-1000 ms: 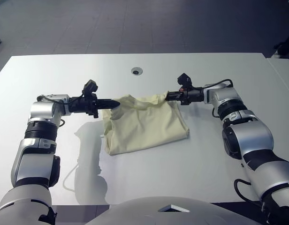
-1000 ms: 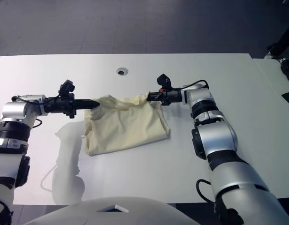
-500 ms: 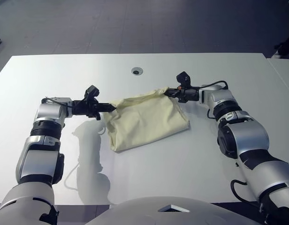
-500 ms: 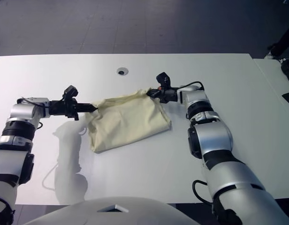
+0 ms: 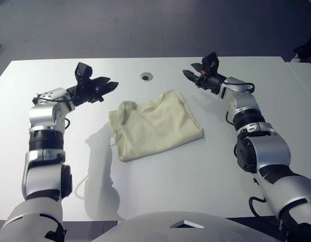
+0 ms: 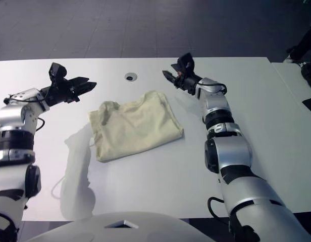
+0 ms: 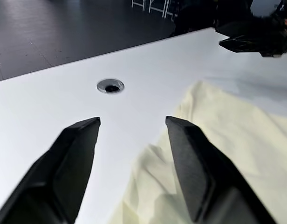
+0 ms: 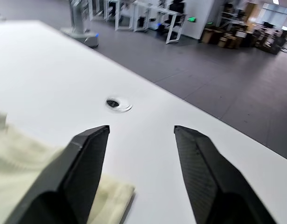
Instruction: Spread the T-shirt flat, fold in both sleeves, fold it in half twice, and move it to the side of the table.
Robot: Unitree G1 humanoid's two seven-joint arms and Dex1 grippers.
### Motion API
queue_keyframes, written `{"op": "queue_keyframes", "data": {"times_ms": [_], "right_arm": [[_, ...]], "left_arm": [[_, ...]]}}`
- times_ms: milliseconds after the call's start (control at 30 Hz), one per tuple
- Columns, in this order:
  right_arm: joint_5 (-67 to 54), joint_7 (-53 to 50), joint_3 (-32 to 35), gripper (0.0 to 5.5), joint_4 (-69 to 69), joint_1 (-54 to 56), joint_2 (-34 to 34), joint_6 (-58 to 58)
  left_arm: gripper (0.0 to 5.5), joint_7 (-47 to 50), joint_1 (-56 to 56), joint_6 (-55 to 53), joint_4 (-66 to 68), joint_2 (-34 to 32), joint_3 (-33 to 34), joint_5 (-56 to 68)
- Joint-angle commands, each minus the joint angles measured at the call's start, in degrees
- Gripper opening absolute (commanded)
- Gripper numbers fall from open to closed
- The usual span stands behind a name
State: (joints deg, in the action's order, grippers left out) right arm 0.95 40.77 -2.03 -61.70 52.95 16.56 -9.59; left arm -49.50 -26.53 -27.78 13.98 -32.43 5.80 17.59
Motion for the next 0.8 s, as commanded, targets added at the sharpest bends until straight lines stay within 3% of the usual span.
{"op": "queue_keyframes", "data": {"times_ms": [33, 200, 433, 667, 800], "right_arm": [[12.36, -0.95, -10.92, 3.18, 1.12, -0.73, 2.33, -11.29], [17.9, -6.1, -14.59, 4.03, -3.92, 3.33, 1.32, -14.14], [25.54, -12.44, -20.34, 5.23, -9.9, 3.87, 0.64, -16.51], [32.62, -8.22, -27.9, 5.38, -8.74, 0.47, 6.25, -23.85], [29.22, 8.77, -31.02, 5.38, 3.07, -6.07, 12.77, -29.42]], "left_arm": [[3.25, 4.96, 16.35, -7.87, -31.42, -1.99, -5.84, -1.26], [4.13, 5.67, 23.74, -8.65, -43.56, -7.42, -13.97, -8.38], [5.37, 6.55, 26.2, -6.61, -47.23, -13.23, -25.51, -20.95], [5.4, 1.92, 24.13, -1.92, -42.71, -17.32, -28.33, -24.56], [5.4, -4.65, 15.23, 9.0, -31.25, -18.99, -29.84, -25.99]]}}
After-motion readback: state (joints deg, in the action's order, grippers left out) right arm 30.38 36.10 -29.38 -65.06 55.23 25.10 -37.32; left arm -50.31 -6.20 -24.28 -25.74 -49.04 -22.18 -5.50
